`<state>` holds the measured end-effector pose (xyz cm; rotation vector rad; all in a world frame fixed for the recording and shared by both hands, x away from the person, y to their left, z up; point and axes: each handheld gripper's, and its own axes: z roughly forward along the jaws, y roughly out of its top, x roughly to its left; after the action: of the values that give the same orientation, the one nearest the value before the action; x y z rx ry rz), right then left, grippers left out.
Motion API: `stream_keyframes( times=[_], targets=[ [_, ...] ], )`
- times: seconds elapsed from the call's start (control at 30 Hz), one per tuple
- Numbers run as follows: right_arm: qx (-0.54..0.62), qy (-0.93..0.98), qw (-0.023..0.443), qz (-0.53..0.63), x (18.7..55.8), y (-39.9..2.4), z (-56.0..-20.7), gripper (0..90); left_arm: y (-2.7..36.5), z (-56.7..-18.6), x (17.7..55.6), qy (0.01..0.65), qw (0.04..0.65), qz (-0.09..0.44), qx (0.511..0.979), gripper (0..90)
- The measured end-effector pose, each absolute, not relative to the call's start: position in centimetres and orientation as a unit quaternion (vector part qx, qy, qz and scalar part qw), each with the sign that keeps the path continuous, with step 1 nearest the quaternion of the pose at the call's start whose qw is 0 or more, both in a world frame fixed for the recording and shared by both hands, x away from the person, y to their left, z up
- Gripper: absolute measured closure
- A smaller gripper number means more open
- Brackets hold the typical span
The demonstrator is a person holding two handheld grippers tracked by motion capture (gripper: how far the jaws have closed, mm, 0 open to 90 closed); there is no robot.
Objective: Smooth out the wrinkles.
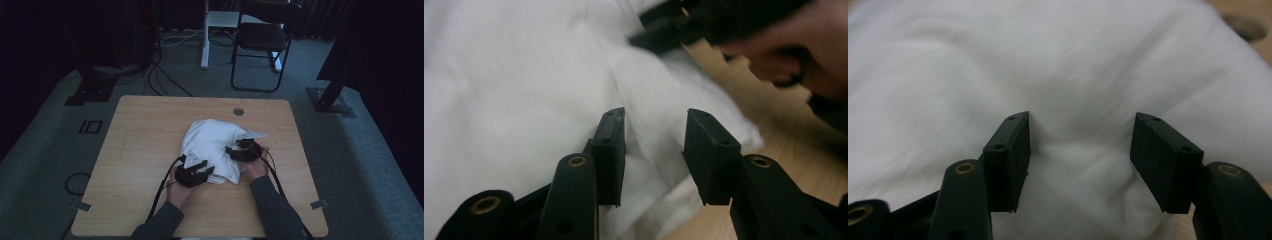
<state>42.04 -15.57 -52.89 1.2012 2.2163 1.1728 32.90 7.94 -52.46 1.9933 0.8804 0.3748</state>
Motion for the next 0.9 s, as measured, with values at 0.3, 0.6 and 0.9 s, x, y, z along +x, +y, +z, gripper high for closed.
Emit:
stream_keyframes(
  times=[0.3, 0.6, 0.9],
  targets=[
    [0.433, 0.789, 0.16, 0.404, 44.9, -14.1, -54.6, 40.6, 7.6, -53.3, 33.9, 0.358, 0.445, 0.146, 0.808, 61.5],
    [0.442, 0.778, 0.161, 0.416, 46.6, -12.8, -54.8, 40.6, 8.4, -53.3, 35.9, 0.376, 0.431, 0.171, 0.802, 62.4],
    [0.447, 0.774, 0.163, 0.417, 47.9, -12.7, -54.5, 39.0, 8.4, -53.1, 37.2, 0.387, 0.431, 0.174, 0.797, 61.2]
  ],
)
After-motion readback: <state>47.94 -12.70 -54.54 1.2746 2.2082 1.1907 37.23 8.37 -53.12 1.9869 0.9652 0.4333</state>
